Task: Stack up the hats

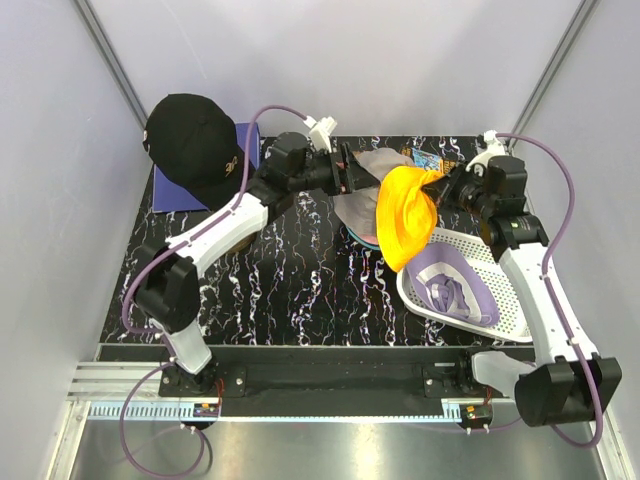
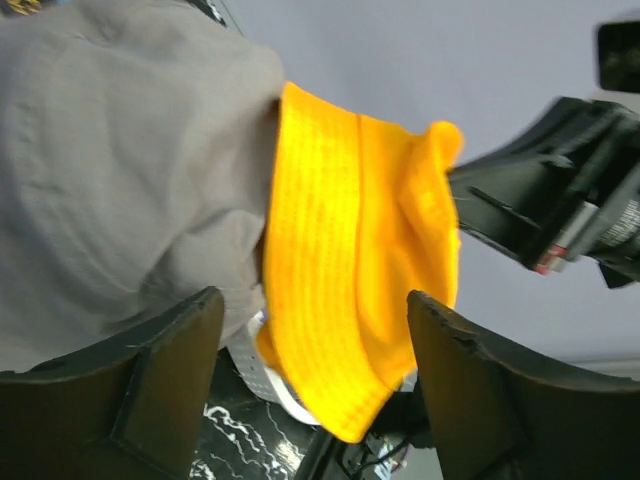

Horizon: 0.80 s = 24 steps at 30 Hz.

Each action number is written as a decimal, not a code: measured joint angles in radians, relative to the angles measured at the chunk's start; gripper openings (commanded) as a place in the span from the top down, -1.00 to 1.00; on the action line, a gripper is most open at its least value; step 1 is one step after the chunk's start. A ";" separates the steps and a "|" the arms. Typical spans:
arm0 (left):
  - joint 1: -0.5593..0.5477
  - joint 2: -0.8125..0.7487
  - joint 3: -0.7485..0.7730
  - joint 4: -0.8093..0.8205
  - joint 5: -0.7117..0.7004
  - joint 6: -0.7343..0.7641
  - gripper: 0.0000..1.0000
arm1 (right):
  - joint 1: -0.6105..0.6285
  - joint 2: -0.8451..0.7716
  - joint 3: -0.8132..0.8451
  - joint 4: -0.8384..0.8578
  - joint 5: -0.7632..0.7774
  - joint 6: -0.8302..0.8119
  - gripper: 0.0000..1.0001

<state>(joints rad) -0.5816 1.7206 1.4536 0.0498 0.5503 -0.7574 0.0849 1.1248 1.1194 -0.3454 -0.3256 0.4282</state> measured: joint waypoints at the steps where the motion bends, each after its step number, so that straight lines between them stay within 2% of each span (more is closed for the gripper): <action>1: -0.007 0.008 0.000 0.008 0.008 -0.005 -0.33 | 0.000 0.015 -0.008 0.000 0.005 -0.001 1.00; 6: -0.035 0.018 0.001 0.020 0.032 -0.018 -0.28 | 0.000 0.052 -0.016 0.002 0.024 -0.005 1.00; 17: -0.070 0.080 0.103 -0.013 0.025 0.030 -0.33 | -0.003 0.055 -0.023 0.016 0.028 -0.003 1.00; 24: -0.084 0.127 0.144 -0.108 -0.030 0.101 -0.34 | -0.003 0.055 -0.028 0.027 0.025 0.007 1.00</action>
<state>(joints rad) -0.6651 1.8477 1.5974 -0.0582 0.5205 -0.6563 0.0814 1.1793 1.0916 -0.3180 -0.3004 0.4351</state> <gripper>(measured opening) 0.668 0.010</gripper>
